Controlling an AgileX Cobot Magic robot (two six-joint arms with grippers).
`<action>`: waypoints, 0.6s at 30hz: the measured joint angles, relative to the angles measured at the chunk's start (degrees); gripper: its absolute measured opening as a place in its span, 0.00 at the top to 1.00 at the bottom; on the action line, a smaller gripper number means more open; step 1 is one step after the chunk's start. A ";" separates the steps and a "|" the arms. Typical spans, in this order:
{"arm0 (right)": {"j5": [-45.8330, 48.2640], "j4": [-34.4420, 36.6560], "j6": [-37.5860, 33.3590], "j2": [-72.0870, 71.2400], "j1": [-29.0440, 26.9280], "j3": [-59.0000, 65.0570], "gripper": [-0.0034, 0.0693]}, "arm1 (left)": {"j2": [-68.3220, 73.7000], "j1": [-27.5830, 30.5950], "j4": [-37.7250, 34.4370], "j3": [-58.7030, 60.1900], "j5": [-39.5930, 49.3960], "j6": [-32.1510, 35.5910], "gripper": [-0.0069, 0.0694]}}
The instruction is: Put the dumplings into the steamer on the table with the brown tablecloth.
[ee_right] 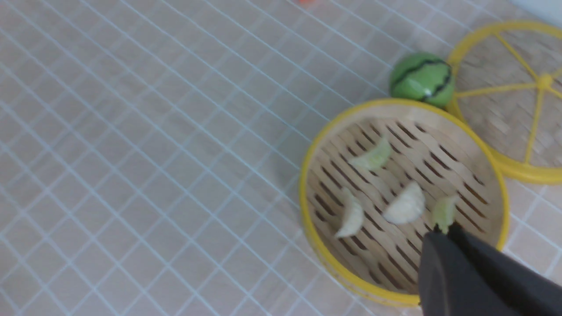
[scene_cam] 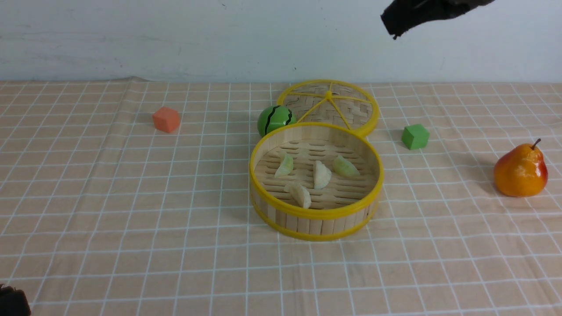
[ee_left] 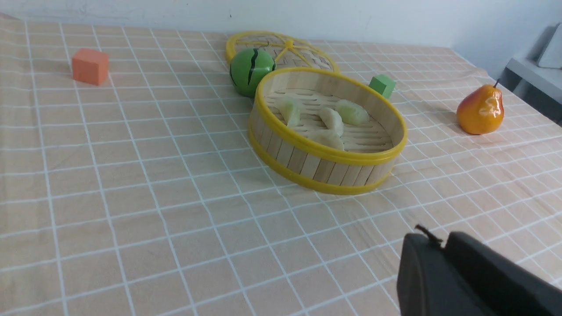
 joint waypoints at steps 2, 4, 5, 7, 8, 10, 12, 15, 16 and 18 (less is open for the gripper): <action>0.05 2.53 -1.76 -3.71 0.00 2.41 0.97 | 0.00 0.00 0.00 0.41 0.05 0.00 0.83; -0.08 3.67 -3.09 -8.78 0.00 7.20 0.96 | 0.00 0.00 -0.06 0.60 0.85 0.00 0.83; -0.71 3.73 -3.47 -11.42 0.00 10.11 0.96 | 0.00 0.00 -0.06 0.59 0.95 0.00 0.82; -4.92 4.04 -4.76 -18.41 0.00 18.58 0.96 | 0.00 0.00 -0.06 0.62 1.49 0.00 0.82; -8.10 4.10 -4.91 -21.61 0.00 22.60 0.96 | 0.00 0.00 -0.08 0.62 1.67 0.00 0.82; -12.52 4.10 -5.11 -27.01 0.00 29.41 0.96 | 0.00 0.00 -0.08 0.62 2.18 0.00 0.82; -19.50 4.10 -5.35 -33.42 0.00 37.07 0.96 | 0.00 0.00 -0.08 0.62 2.73 0.00 0.81; -29.06 4.10 -5.35 -44.82 0.00 49.31 0.96 | 0.00 0.00 -0.13 0.62 3.23 0.00 0.81; -31.28 4.10 -5.40 -46.82 0.00 51.31 0.96 | 0.00 0.00 -0.13 0.62 3.36 0.00 0.81; -35.32 4.10 -5.46 -53.11 0.00 56.96 0.96 | 0.00 0.00 -0.13 0.62 3.49 0.00 0.81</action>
